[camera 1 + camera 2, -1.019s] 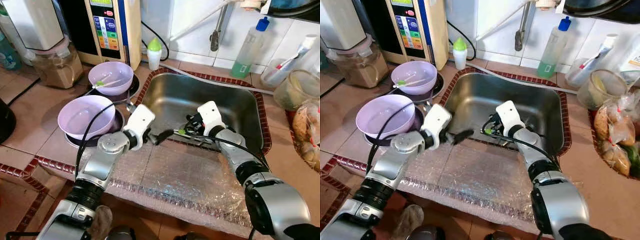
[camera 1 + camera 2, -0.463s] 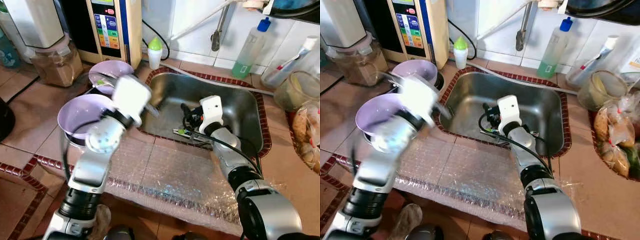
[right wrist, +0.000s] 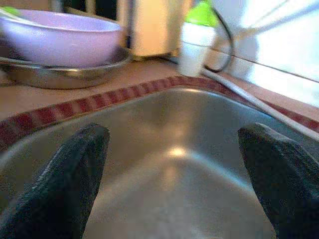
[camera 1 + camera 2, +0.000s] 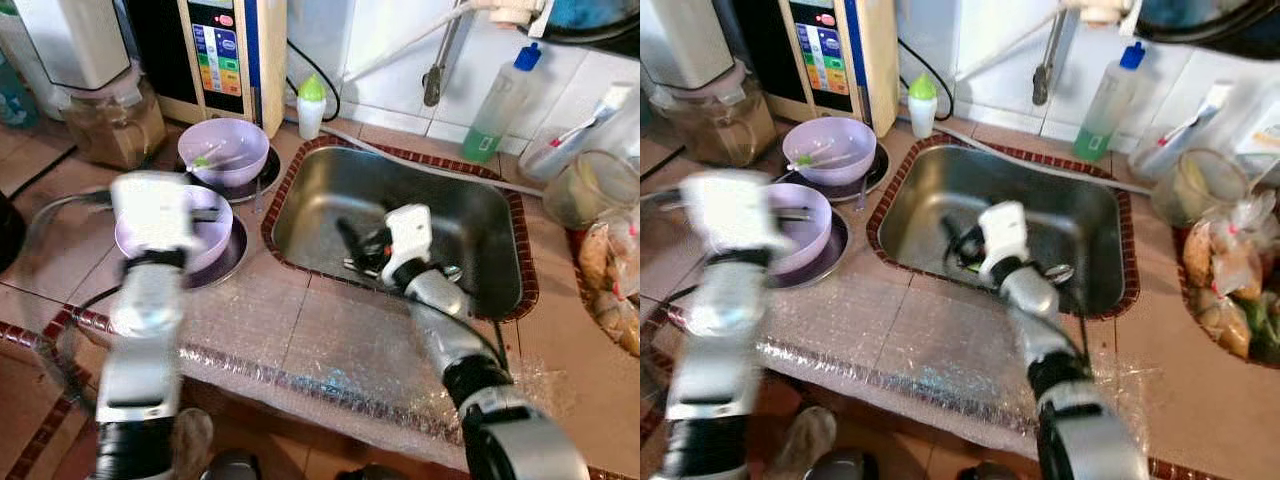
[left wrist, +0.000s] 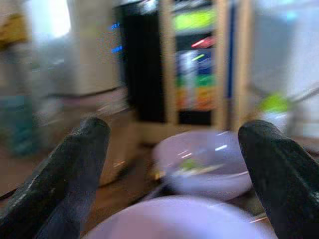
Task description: Kitchen organization
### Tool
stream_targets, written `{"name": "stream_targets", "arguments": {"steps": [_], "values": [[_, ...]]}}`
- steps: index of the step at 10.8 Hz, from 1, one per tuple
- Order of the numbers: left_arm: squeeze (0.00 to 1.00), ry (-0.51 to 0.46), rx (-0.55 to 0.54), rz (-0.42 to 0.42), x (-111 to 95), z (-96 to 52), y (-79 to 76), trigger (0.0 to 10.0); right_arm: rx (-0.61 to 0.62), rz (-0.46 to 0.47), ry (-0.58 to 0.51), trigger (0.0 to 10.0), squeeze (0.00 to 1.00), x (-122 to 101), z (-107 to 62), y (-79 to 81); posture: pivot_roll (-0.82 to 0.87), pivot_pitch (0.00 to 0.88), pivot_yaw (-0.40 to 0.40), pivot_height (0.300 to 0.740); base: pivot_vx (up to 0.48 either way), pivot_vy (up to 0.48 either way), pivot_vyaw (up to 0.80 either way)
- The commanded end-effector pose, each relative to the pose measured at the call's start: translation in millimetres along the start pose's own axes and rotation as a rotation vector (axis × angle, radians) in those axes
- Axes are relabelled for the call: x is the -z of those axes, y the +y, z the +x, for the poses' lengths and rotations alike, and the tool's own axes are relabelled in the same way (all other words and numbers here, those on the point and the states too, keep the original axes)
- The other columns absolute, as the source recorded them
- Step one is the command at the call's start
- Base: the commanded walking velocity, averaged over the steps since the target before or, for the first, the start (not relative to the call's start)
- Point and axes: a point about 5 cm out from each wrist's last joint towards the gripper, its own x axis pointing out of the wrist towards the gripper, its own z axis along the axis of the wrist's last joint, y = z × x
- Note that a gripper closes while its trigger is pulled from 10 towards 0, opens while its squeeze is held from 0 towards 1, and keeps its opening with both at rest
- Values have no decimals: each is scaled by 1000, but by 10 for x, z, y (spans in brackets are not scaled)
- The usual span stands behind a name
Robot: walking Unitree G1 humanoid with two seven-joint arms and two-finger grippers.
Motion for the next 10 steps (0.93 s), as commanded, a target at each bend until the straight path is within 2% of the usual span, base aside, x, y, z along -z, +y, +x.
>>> {"name": "stream_targets", "arguments": {"steps": [1,2,3,4,6,7,8,10], "values": [[1000,-4,-41,32,-31,-15,91,10000,-84,10,-37,10000,1000,-58,-27,68,102,0,-95,740,0,0,0],[898,20,-81,36,-7,-12,169,10000,-163,0,-62,10000,0,-105,-52,130,104,0,-96,740,0,0,0],[306,64,-145,1,40,-16,274,10000,-233,15,-96,10000,0,-196,-73,165,104,2,-94,740,0,0,0],[0,121,-199,-38,99,0,385,10000,-304,37,-116,10000,0,-288,-88,175,103,5,-89,740,0,0,0],[0,135,-205,-24,96,35,458,10000,-323,44,-125,10000,0,-348,-99,184,100,2,-83,740,0,0,0],[0,240,-207,-93,212,64,481,10000,-335,56,-118,10000,0,-364,-112,217,98,0,-81,740,0,0,0],[0,319,-176,-209,318,79,441,10000,-359,58,-114,10000,0,-363,-133,267,98,0,-81,740,0,0,0],[0,378,-78,-278,367,139,329,10000,-402,62,-103,10000,0,-371,-159,313,85,0,-71,740,0,0,0]]}}
